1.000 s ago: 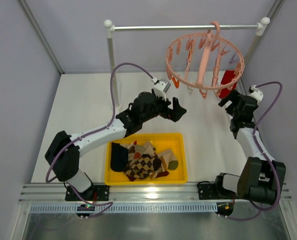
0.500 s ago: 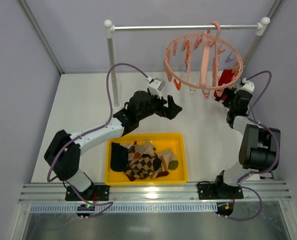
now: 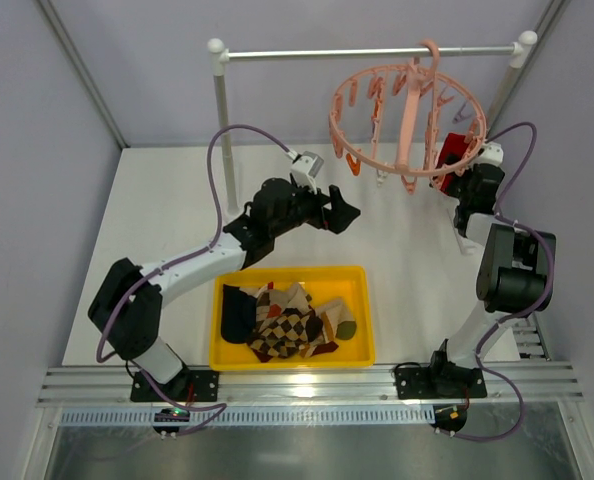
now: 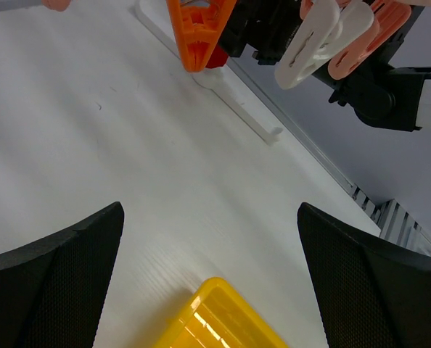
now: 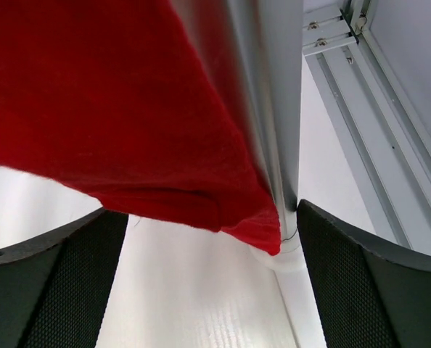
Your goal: Remove the socks clipped to the hanger
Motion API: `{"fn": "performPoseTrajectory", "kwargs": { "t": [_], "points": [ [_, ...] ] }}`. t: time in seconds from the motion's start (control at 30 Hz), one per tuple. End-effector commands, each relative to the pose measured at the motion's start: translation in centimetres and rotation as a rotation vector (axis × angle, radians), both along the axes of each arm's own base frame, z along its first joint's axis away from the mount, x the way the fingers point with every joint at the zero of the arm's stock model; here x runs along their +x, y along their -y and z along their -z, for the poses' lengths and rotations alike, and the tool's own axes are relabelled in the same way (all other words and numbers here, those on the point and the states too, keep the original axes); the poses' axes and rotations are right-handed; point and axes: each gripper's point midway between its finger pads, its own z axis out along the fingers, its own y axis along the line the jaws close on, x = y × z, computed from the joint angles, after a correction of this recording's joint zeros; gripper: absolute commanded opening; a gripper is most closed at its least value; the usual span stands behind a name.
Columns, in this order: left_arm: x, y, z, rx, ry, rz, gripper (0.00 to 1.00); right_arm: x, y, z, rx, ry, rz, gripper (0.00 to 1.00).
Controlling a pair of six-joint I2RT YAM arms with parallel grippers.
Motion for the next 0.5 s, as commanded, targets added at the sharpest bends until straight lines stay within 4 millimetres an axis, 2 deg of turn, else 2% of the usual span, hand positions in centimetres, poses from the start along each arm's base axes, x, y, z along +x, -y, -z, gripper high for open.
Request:
{"fn": "performPoseTrajectory", "kwargs": {
  "t": [0.0, 0.03, 0.1, 0.3, 0.33, 0.43, 0.47],
  "points": [
    [0.4, 0.5, -1.8, -0.056, 0.044, 0.019, 1.0, 1.7, 0.0, -3.8, -0.059, 0.12, -0.033, 0.95],
    [0.4, 0.5, -1.8, -0.058, 0.043, 0.02, 1.0, 1.7, 0.0, -3.9, -0.055, 0.123, -0.029, 0.9],
    [0.5, 0.7, -1.6, -0.064, 0.041, 0.021, 1.0, 1.7, -0.1, -3.8, -0.049, 0.126, -0.032, 0.74],
    [0.5, 1.2, -1.0, -0.062, 0.026, 0.04, 1.0, 1.7, -0.9, -3.3, -0.04, 0.108, -0.072, 0.44],
    [0.4, 1.3, -1.0, -0.063, 0.027, 0.045, 1.0, 1.6, -1.1, -3.1, -0.037, 0.101, -0.086, 0.32],
    [0.3, 1.4, -1.0, -0.071, 0.026, 0.054, 1.0, 1.3, -1.3, -3.0, -0.03, 0.097, -0.087, 0.12],
    [0.1, 1.5, -1.1, -0.075, 0.024, 0.061, 1.0, 1.0, -1.3, -2.7, -0.025, 0.09, -0.086, 0.1]
  ]
}}
